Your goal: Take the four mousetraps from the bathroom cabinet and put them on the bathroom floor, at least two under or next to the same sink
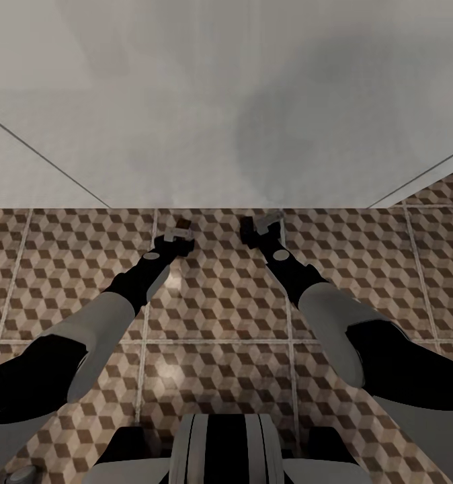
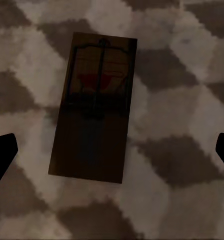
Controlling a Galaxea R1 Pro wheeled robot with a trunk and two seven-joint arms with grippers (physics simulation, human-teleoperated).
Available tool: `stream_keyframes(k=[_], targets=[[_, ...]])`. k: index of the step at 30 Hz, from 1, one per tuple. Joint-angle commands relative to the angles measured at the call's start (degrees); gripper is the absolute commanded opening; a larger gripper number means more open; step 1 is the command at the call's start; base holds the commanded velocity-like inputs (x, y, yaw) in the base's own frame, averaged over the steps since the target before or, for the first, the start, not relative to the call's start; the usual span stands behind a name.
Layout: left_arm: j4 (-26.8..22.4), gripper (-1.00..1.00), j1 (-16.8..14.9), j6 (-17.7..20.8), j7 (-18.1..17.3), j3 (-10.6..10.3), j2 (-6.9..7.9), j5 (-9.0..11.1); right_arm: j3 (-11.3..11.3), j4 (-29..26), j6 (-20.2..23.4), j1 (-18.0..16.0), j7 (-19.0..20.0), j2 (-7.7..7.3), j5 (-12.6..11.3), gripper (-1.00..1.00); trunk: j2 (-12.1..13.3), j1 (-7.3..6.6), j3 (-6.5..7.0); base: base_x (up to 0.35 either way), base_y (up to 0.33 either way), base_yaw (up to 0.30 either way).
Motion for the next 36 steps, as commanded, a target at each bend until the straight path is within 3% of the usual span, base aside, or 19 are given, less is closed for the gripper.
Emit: stream_keyframes(k=[1,8,21,36], targets=[[-0.09,1.00,-0.02,-0.11,0.37,-0.49,0.05,0.60,0.18,0.08,-0.09,-0.04,-0.40,0.00,0.45,1.00,-0.01,-0.01,-0.03,0.000,0.000,0.000],[0.34,1.00,0.01,-2.79,0.36,-0.50,0.06,0.72,0.18,0.08,-0.09,-0.04,-0.40,0.00,0.45,1.00,-0.01,-0.01,-0.03,0.000,0.000,0.000],[0.81,1.00,-0.01,-3.46,0.36,-0.38,0.06,0.72,0.18,0.08,-0.09,-0.04,-0.40,0.00,0.45,1.00,-0.01,-0.01,-0.03,-0.013,0.000,0.000],[0.63,1.00,-0.01,-3.48,0.37,-0.36,0.06,0.73,0.13,0.03,-0.60,-0.03,-0.18,0.00,0.50,1.00,-0.01,-0.01,-0.03,-0.278,0.000,0.000]])
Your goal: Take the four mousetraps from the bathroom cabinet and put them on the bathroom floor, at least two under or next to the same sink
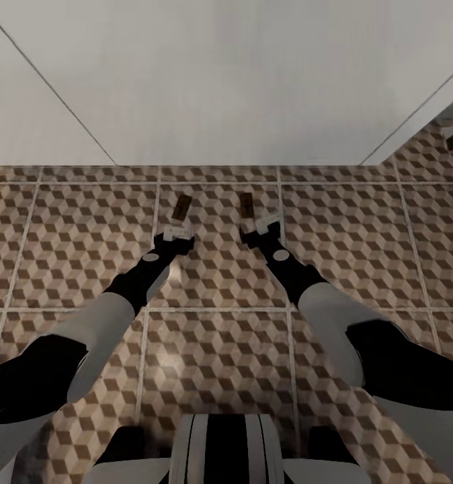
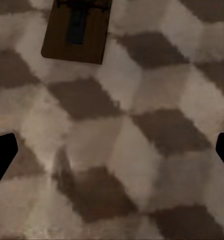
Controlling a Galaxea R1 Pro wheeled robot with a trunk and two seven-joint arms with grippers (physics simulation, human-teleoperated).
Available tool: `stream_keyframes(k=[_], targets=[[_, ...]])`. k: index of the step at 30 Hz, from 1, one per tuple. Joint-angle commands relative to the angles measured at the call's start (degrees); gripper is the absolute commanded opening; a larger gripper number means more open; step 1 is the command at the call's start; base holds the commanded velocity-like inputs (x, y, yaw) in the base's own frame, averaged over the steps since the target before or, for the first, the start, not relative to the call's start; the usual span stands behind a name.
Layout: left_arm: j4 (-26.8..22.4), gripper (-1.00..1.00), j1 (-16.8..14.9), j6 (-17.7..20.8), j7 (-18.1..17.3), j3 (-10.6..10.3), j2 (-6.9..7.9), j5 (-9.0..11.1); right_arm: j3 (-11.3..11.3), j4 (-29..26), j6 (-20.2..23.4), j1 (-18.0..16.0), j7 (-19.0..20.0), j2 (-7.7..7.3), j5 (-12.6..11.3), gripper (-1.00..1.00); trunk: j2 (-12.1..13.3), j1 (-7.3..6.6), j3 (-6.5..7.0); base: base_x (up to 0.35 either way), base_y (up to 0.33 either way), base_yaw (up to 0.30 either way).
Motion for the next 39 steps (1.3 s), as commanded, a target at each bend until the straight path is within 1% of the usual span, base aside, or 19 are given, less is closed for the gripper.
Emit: stream_keyframes(k=[1,8,39], targets=[[-0.04,1.00,-0.03,-0.01,0.37,-0.48,0.04,0.60,0.15,0.07,-0.28,-0.04,-0.35,0.00,0.46,1.00,-0.01,-0.04,-0.02,-0.338,0.000,0.000],[-0.12,1.00,-0.03,-0.01,0.44,-0.49,0.04,0.63,0.20,0.04,-1.45,-0.04,-0.26,0.00,0.52,1.00,-0.01,-0.04,-0.02,-0.341,0.000,0.000],[0.05,1.00,-0.03,-0.01,0.46,-0.49,0.04,0.64,0.18,0.03,-1.75,-0.04,-0.24,0.00,0.58,1.00,-0.01,-0.04,-0.02,-0.343,0.000,0.000]])
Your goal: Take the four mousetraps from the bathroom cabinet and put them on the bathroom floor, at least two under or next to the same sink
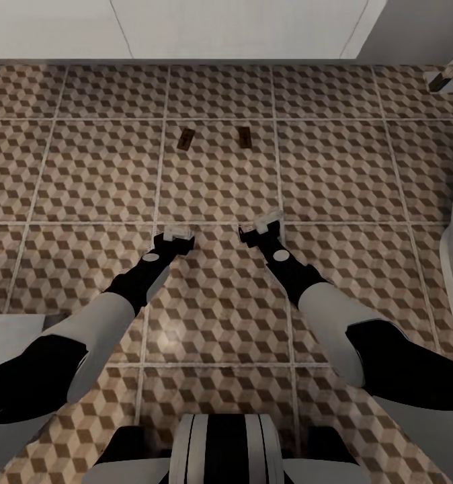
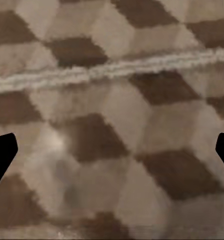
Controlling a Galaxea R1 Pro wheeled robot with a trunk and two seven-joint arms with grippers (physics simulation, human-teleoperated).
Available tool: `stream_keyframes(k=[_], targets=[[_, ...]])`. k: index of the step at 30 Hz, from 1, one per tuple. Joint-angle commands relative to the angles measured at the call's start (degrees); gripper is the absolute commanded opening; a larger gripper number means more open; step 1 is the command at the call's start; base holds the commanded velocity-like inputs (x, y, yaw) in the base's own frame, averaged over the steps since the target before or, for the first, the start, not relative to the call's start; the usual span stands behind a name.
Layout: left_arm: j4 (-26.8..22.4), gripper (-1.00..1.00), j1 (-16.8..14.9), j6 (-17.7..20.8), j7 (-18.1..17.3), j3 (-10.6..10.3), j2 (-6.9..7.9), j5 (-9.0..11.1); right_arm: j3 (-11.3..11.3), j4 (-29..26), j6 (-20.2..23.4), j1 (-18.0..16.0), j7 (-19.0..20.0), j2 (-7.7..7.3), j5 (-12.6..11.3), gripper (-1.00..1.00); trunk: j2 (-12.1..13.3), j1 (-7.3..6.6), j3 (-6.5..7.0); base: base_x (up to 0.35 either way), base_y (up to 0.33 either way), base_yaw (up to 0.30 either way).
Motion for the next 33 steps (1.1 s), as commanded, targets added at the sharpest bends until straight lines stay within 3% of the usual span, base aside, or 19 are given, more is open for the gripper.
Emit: stream_keyframes(k=[1,20,33], targets=[[0.01,1.00,-0.03,-0.01,0.38,-0.48,0.04,0.59,0.13,0.08,-0.11,-0.03,-0.37,0.00,0.46,1.00,-0.01,-0.04,-0.02,-0.343,0.000,0.000],[-0.12,1.00,-0.02,0.29,0.52,-0.47,0.04,0.59,0.08,-0.04,-0.07,-0.03,-0.38,0.00,0.46,1.00,-0.01,-0.04,-0.02,-0.334,0.000,0.000],[-0.55,1.00,-0.03,0.82,0.70,-0.47,0.07,0.68,0.08,-0.85,0.02,-0.03,-0.87,0.00,0.55,1.00,-0.01,-0.04,-0.02,-0.061,0.000,0.000]])
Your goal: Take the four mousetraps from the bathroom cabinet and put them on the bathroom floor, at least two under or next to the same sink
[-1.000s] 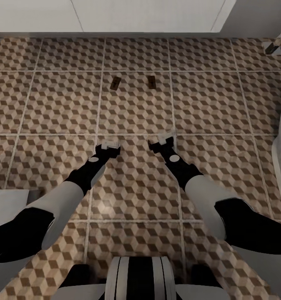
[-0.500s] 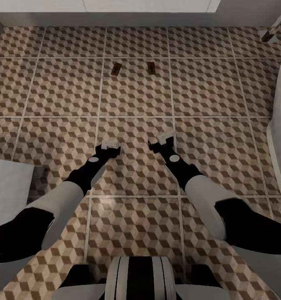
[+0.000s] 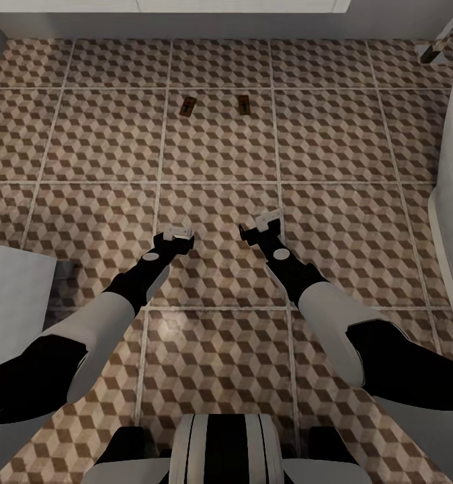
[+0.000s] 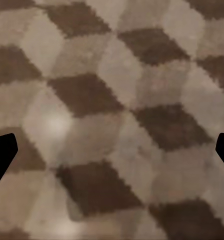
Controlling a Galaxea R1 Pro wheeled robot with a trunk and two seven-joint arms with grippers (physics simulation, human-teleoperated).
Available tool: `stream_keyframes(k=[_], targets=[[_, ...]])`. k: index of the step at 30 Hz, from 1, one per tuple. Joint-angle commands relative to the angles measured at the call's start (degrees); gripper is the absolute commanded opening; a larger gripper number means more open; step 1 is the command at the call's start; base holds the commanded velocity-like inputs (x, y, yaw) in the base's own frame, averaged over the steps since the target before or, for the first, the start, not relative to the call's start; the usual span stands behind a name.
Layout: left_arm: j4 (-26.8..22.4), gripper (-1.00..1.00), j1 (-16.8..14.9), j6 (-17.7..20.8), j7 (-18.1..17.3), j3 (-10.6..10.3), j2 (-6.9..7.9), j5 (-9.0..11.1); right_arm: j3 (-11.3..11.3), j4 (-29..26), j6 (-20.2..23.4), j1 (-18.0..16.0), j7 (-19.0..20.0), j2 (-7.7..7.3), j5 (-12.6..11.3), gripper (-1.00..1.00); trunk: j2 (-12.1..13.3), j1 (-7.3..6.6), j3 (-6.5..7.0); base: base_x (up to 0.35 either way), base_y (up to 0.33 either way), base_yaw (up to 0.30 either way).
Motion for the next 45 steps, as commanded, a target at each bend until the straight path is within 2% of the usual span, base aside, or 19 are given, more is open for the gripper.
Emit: stream_keyframes(k=[1,21,36,45], targets=[[-0.04,1.00,-0.01,0.08,0.42,-0.48,0.06,0.59,0.13,0.07,-0.07,-0.04,-0.42,0.00,0.54,1.00,-0.01,-0.01,-0.02,-0.005,0.000,0.000],[0.49,1.00,0.05,0.12,0.40,-0.48,0.05,0.70,0.13,0.64,-0.05,-0.04,-0.27,0.00,0.50,1.00,-0.01,-0.01,-0.02,-0.001,0.000,0.000],[1.10,1.00,0.06,0.06,0.40,-0.48,0.06,0.74,0.21,1.02,-0.01,-0.02,-0.10,0.00,0.29,1.00,0.19,-0.39,3.30,0.000,0.000,0.000],[4.11,1.00,0.06,-0.11,0.33,-0.48,0.04,0.89,0.16,1.88,-0.07,0.12,-0.06,0.00,0.28,1.00,0.31,-0.63,5.29,0.000,0.000,0.000]])
